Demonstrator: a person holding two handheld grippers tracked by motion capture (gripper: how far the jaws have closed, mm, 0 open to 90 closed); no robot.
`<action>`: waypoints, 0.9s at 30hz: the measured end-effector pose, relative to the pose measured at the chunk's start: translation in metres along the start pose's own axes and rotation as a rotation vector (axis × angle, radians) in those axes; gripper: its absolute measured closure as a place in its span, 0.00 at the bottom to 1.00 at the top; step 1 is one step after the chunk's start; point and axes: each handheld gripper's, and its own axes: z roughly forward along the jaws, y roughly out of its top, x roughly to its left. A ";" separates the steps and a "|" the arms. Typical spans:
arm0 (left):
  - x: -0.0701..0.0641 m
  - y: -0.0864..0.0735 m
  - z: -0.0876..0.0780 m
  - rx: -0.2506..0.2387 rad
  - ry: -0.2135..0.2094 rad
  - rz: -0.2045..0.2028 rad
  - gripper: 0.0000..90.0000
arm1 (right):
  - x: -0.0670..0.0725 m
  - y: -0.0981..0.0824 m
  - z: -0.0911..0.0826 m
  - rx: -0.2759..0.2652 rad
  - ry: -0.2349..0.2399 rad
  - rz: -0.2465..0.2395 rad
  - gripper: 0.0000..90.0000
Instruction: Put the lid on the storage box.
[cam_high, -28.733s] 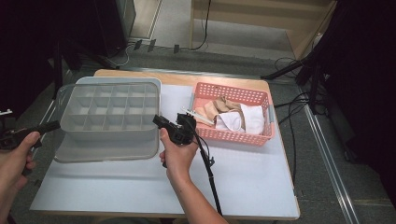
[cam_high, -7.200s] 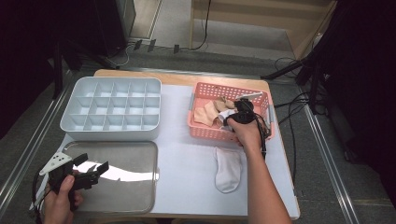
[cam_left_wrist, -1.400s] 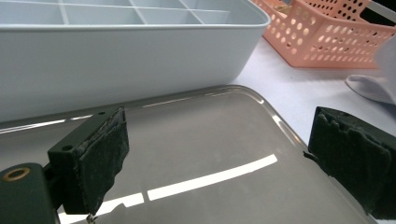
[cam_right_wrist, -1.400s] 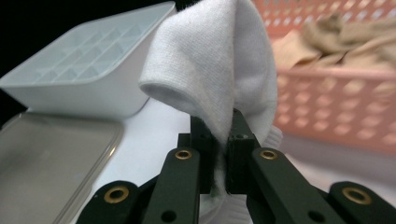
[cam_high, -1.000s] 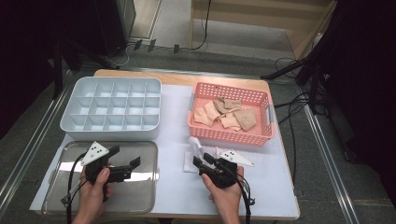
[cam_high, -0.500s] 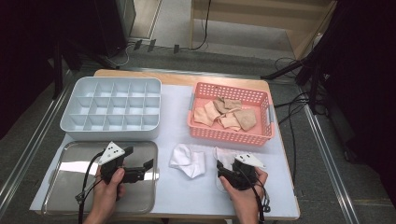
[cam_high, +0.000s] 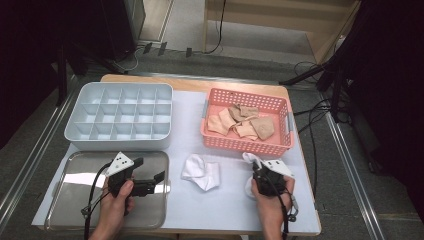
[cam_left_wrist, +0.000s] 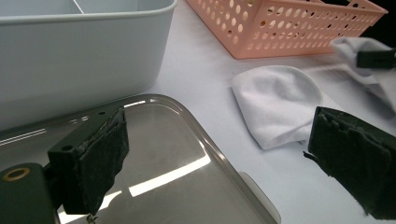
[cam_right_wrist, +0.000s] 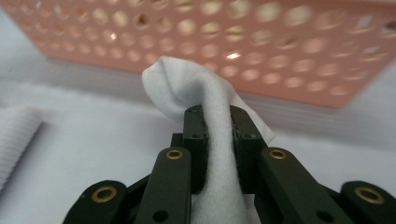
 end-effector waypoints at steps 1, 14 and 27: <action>0.000 0.000 0.000 -0.001 -0.001 -0.001 0.07 | -0.005 0.000 -0.003 -0.007 -0.014 0.004 0.89; -0.007 0.003 0.004 0.008 -0.004 0.015 0.07 | -0.021 0.001 -0.021 -0.069 0.094 0.111 0.49; -0.026 0.001 0.015 0.031 -0.004 0.061 0.22 | 0.051 -0.013 -0.012 0.032 0.352 0.092 0.56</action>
